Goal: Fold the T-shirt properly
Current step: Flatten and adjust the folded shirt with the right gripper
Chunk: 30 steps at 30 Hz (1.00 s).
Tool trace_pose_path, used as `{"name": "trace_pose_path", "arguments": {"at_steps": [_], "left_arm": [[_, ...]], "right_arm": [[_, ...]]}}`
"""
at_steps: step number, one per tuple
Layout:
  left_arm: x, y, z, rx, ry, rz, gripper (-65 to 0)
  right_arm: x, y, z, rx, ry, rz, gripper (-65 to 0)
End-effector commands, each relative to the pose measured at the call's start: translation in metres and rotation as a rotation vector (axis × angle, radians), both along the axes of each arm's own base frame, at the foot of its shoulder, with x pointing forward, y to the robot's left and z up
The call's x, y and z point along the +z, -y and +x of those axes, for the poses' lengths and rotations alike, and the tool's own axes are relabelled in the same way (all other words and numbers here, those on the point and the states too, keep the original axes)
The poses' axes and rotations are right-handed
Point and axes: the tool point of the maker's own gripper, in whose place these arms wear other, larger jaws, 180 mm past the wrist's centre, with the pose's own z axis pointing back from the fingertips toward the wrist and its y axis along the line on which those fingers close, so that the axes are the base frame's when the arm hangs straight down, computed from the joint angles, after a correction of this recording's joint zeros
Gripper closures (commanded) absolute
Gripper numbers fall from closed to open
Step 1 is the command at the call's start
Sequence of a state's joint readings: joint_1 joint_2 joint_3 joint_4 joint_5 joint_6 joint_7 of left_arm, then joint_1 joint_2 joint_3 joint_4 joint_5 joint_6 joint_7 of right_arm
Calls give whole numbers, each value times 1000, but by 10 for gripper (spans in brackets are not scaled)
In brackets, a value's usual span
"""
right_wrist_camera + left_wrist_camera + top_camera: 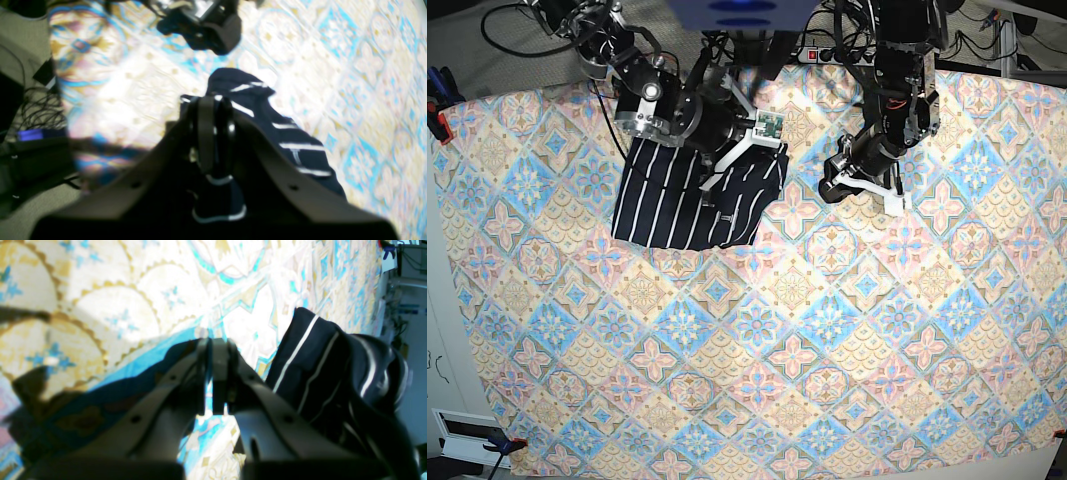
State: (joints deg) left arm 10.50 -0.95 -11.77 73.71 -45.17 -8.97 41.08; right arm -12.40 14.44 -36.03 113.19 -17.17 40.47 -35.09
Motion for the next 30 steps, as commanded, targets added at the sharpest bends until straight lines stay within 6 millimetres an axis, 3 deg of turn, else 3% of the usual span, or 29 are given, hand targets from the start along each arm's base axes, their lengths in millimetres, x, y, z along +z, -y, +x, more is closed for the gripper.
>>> {"name": "trace_pose_path", "arguments": {"at_steps": [1, 5, 12, 18, 22, 30], "left_arm": [[-9, -6, -9, -6, -53, 38, -32], [-6, 7, -8, -55, -40, 34, -31], [40, 46, -6, -213, 105, 53, -27], [36, 42, -15, -207, 90, 58, -27], [34, 30, -17, -174, 81, 70, -28], [34, 30, -15, -175, 84, 71, -29]], "right_arm": [[12, 0, 9, -14, 32, 35, -28], [13, 11, 20, -54, 44, 26, -28], [17, 10, 21, -56, 54, 42, -28], [28, 7, 26, -57, 81, 110, -27], [38, 10, 32, -66, 107, 154, -27], [49, 36, 55, -151, 158, 175, -27]]}}
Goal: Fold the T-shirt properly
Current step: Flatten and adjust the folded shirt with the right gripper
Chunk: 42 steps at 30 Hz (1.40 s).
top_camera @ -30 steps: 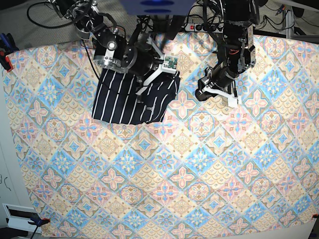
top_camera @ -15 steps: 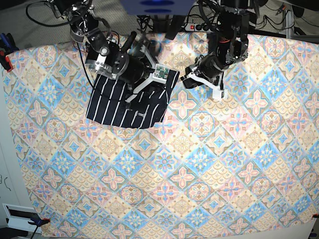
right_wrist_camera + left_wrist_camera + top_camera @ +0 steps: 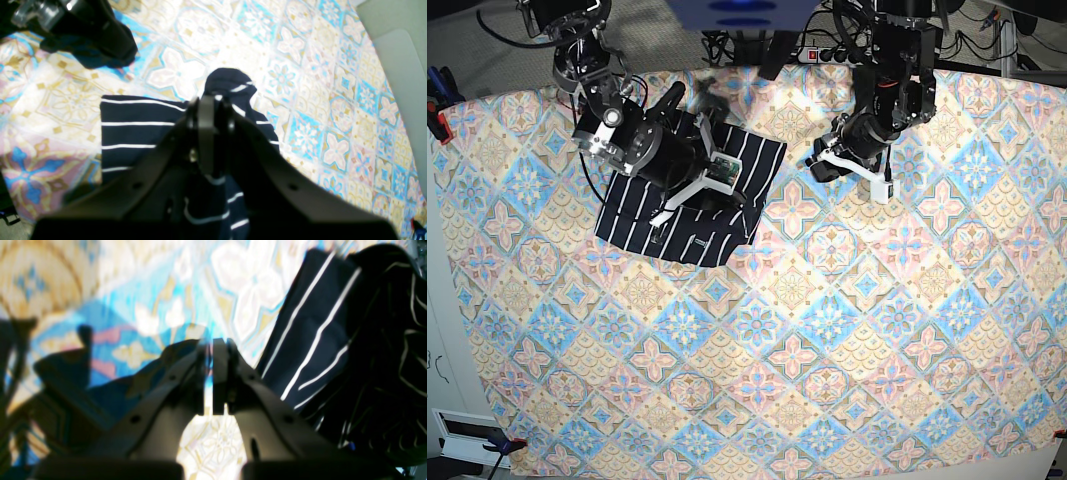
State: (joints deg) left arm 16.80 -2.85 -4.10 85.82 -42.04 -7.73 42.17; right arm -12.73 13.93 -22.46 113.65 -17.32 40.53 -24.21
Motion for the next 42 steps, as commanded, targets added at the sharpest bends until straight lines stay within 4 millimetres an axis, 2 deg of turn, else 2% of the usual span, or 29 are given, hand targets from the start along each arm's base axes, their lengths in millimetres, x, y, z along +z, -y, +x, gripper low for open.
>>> {"name": "trace_pose_path", "arguments": {"at_steps": [1, 5, 11, 13, 15, 20, 27, 30, 34, 36, 38, 40, 42], "left_arm": [[7, 2, 5, -2, 28, -10, -29], [6, 2, 6, -2, 26, -10, -30], [-7, 1, 3, 3, -12, -13, -29], [-7, 1, 3, 4, -11, -13, -29], [-7, 1, 4, 4, -11, -13, -29], [-6, 1, 6, 4, -6, -13, -29], [-6, -2, 10, -10, 1, 20, -30], [-7, -4, 10, -15, 1, 38, -30], [-7, -4, 10, -16, 1, 39, -30], [-7, -4, 10, -16, 1, 39, -30], [-7, -4, 10, -16, 1, 39, -30], [-7, -4, 10, -16, 1, 39, -30], [-7, -4, 10, -16, 1, 39, -29]], "right_arm": [[18, 1, 10, -20, 47, 47, -27], [27, 29, 28, -126, 67, 73, -27], [59, 70, 48, -273, 65, 292, -27], [68, 78, 50, -298, 64, 354, -27], [68, 78, 45, -293, 41, 383, -27], [57, 57, 28, -232, -18, 394, -27], [55, -2, -6, -62, -88, 486, -27], [48, -23, -28, 41, -137, 467, -28], [39, -41, -54, 162, -189, 424, -28], [36, -48, -60, 190, -203, 415, -29], [22, -48, -61, 197, -207, 323, -29], [-1, -43, -59, 197, -206, 167, -29], [-18, -50, -57, 221, -187, 21, -29]]}}
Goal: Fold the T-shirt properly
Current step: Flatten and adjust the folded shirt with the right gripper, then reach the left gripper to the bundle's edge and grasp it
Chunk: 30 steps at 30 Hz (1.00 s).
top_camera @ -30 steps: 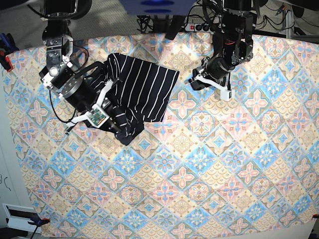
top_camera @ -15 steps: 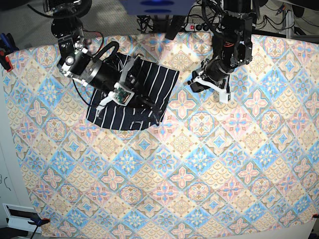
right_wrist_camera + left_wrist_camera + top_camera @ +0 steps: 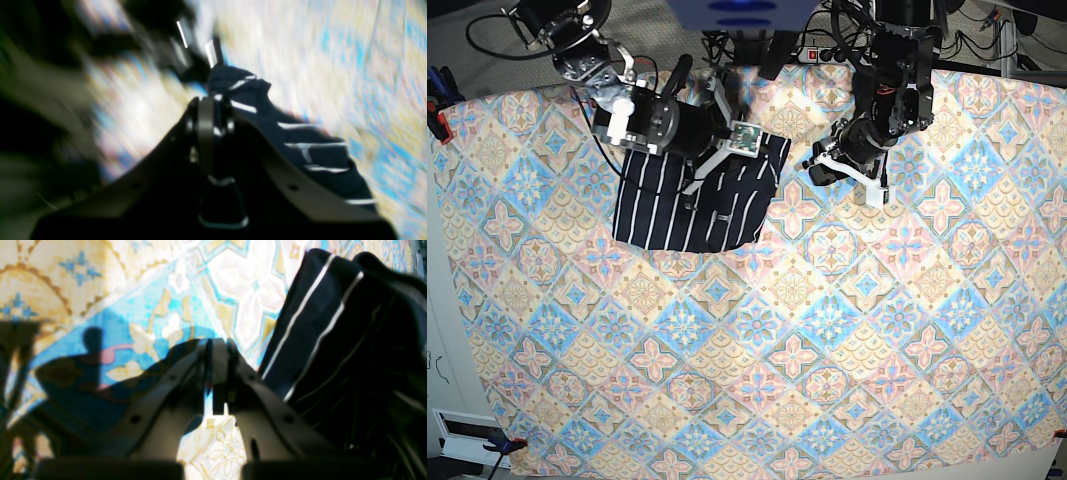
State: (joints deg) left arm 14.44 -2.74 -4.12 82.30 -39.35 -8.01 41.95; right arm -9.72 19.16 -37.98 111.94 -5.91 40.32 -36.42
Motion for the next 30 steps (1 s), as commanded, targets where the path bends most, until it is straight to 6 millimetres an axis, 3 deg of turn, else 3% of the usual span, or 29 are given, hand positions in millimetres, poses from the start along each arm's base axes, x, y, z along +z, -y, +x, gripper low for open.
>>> {"name": "trace_pose_path", "arguments": {"at_steps": [1, 5, 10, 14, 21, 27, 30], "left_arm": [[4, -1, 4, -3, 19, 2, -29], [5, -5, 6, 14, 20, 0, -29], [6, -12, 8, 42, 24, -2, -31], [9, -11, 10, 45, 34, -6, -32], [35, 1, 25, 48, 107, -50, -32], [60, 1, 39, 33, 183, -43, -33], [74, 21, 45, -37, 225, -47, -50]], "right_arm": [[9, -15, 5, 23, 32, 21, -29], [-38, -6, 14, 50, 67, -251, -30], [-61, 8, -6, 82, 76, -386, -31], [-59, 24, -11, 76, 88, -445, -39], [-43, 33, -20, 68, 109, -425, -188], [-45, 48, -29, 5, 64, -424, -195], [-44, 55, -25, -34, 57, -392, -195]]}}
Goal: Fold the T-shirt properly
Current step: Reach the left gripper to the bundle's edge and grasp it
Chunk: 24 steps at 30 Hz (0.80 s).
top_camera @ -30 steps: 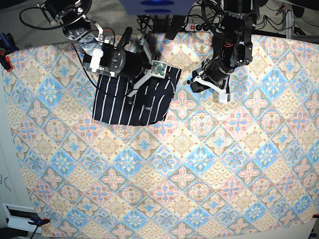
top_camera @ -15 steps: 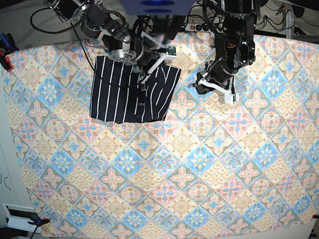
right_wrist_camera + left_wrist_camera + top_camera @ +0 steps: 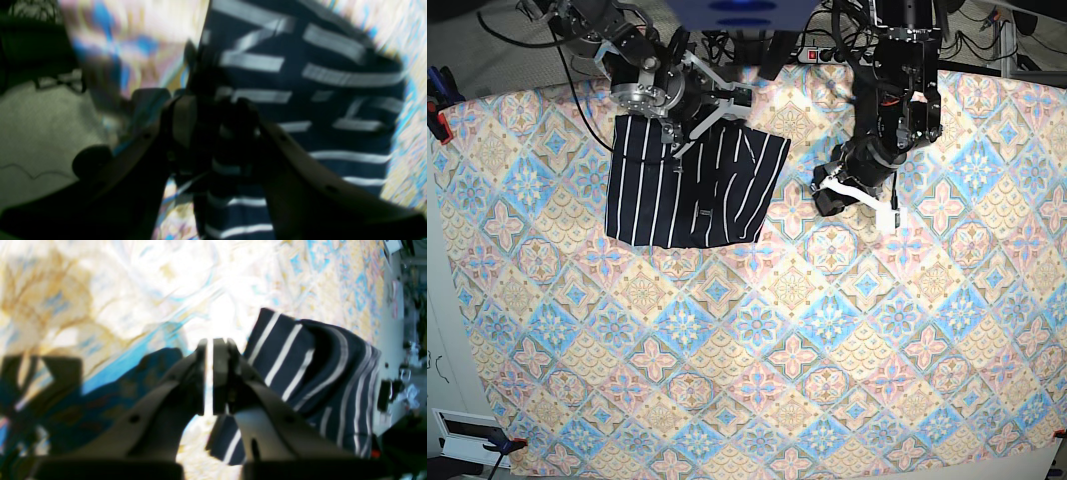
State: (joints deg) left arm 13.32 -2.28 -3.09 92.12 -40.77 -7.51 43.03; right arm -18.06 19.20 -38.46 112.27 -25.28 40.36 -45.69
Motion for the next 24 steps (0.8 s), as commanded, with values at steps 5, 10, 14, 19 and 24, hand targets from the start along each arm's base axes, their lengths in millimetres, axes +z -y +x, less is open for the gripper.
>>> {"name": "trace_pose_path", "arguments": {"at_steps": [5, 10, 14, 19, 24], "left_arm": [[39, 54, 17, -218, 117, -1, -174], [36, 84, 28, -333, 97, 1, -239], [30, 100, 31, -392, 84, 10, -242], [12, 112, 32, -442, 35, 28, -242], [9, 123, 36, -461, 24, 22, -242]], "right_arm": [[10, 28, 15, -145, 33, 107, -194], [14, 57, 22, -235, 59, 136, -194], [16, 75, 28, -282, 77, 118, -194], [19, 87, 36, -310, 99, 106, -193], [25, 90, 45, -366, 122, 127, -193]]}}
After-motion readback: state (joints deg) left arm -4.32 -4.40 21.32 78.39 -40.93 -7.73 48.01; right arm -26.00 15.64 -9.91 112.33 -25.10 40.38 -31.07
